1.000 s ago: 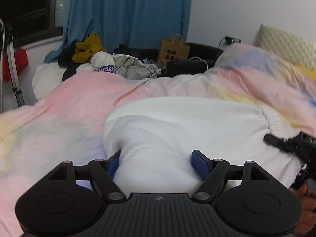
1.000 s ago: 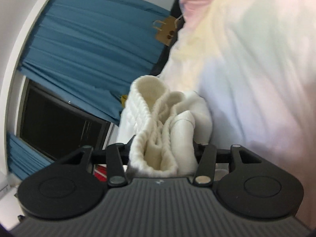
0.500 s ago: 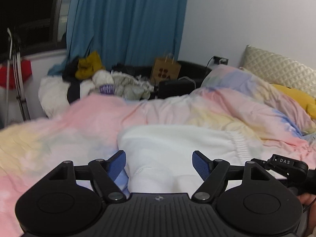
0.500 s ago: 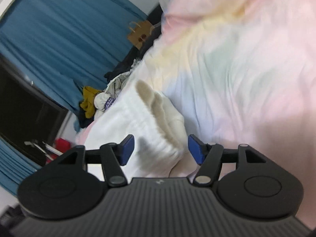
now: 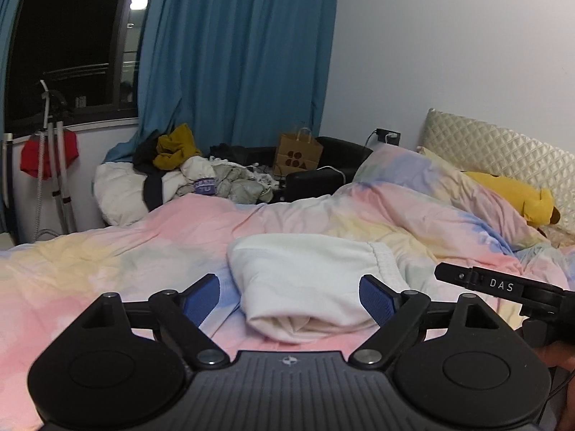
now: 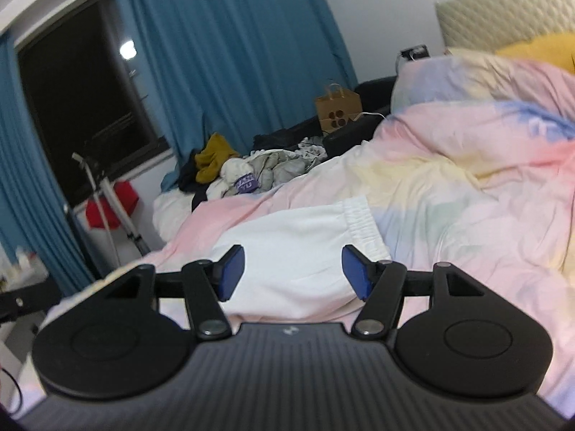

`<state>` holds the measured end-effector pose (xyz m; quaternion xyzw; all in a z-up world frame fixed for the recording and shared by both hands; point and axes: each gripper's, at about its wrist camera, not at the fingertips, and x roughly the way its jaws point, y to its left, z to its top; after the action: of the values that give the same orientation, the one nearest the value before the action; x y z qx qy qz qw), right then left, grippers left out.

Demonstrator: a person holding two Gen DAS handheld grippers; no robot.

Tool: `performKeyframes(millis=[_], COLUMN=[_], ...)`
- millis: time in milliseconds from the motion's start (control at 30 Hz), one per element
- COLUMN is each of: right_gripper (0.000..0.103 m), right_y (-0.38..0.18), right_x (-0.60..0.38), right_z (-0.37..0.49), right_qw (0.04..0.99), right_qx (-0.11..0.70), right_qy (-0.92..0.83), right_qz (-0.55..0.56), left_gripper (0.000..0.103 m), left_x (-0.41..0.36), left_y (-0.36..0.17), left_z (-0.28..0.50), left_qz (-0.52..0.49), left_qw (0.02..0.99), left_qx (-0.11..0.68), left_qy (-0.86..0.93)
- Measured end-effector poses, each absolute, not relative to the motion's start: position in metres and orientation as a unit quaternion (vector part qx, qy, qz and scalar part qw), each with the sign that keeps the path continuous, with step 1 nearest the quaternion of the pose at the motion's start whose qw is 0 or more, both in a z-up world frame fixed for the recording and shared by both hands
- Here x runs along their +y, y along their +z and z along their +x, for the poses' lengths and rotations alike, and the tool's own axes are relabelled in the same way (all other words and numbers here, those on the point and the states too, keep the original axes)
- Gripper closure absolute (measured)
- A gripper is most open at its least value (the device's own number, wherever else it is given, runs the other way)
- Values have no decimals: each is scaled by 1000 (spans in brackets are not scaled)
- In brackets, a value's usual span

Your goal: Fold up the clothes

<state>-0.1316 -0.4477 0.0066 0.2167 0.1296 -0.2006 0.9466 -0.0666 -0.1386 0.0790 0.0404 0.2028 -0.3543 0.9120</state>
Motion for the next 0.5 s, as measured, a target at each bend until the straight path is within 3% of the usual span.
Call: performKeyframes(millis=[67,167,433,500], right_gripper=[40,40,37,29], right_y=[10,10,4,2], right_x=[-432,-412,-392,-390], right_z=[-135,-136,-127,-125], right_qw=[951,955,954,953], right_qx=[133,142,154,155], right_qy=[-193,-196,-209,-217], right_qz=[199,171,152,145], left_gripper=[7,2,0,0], left_x=[-129,-121,-112,-111], left_y=[81,82,62,57], left_z=[-77,-84,-71,-63], left_qz=[41,42,54,48], left_qw=[919,924,928,926], left_qx=[190,177,177,189], left_qy=[-343,-337,-324,-322])
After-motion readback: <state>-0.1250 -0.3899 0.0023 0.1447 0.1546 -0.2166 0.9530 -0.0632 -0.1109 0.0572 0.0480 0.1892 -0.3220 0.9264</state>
